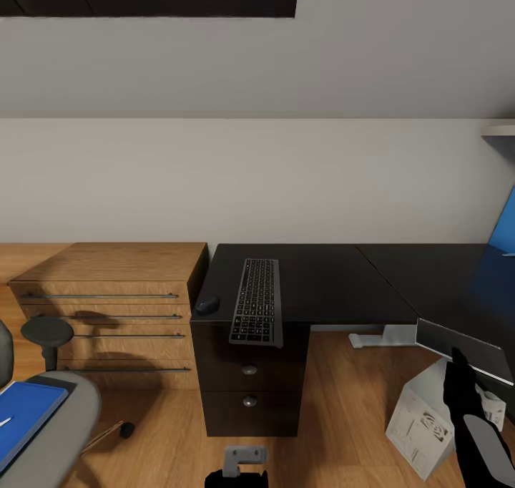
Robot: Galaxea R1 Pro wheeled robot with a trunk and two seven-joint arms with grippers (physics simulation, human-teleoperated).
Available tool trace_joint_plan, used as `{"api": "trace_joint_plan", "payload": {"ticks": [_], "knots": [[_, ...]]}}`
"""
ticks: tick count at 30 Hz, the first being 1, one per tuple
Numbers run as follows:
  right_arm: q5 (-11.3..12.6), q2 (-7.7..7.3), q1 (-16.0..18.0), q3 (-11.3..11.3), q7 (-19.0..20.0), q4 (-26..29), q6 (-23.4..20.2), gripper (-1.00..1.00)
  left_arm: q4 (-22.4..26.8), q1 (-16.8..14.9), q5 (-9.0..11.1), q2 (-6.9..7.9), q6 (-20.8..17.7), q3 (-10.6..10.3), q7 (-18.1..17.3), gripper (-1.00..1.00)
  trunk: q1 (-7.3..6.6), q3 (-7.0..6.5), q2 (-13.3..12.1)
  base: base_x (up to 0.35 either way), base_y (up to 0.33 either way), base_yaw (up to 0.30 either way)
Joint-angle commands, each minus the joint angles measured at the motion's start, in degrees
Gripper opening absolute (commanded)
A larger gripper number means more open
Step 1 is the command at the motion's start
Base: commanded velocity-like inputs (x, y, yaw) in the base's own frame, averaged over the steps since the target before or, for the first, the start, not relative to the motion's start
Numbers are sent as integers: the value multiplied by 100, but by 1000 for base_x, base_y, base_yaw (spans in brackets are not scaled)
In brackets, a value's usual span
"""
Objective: In the bedroom, organize the workspace by keeping the computer under the desk, ensuring the monitor is on the desk, placing the keyboard on the desk next to the monitor, placing the mouse on the desk next to the keyboard, moving the folder from the swivel chair onto the desk next to the mouse, stacking the notebook on top of the folder with the pen on top of the notebook, and positioning the swivel chair next to the desk.
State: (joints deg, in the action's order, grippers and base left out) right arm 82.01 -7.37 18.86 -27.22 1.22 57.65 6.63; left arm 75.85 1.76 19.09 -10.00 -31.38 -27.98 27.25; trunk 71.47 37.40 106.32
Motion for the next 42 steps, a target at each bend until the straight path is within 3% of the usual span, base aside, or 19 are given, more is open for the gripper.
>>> {"api": "trace_joint_plan", "payload": {"ticks": [1, 42], "knots": [[60, -16, 2, 6, 15, -19, 22, 100, 9, -2, 60, 0, -8, -6, 53, 100, 0, 5, 2, 0, 0, 0], [60, -37, 3, 15, 19, -52, 31, 100, 4, -1, 60, 0, 15, -6, 53, 100, 0, 5, 2, 21, 38, 0]]}}
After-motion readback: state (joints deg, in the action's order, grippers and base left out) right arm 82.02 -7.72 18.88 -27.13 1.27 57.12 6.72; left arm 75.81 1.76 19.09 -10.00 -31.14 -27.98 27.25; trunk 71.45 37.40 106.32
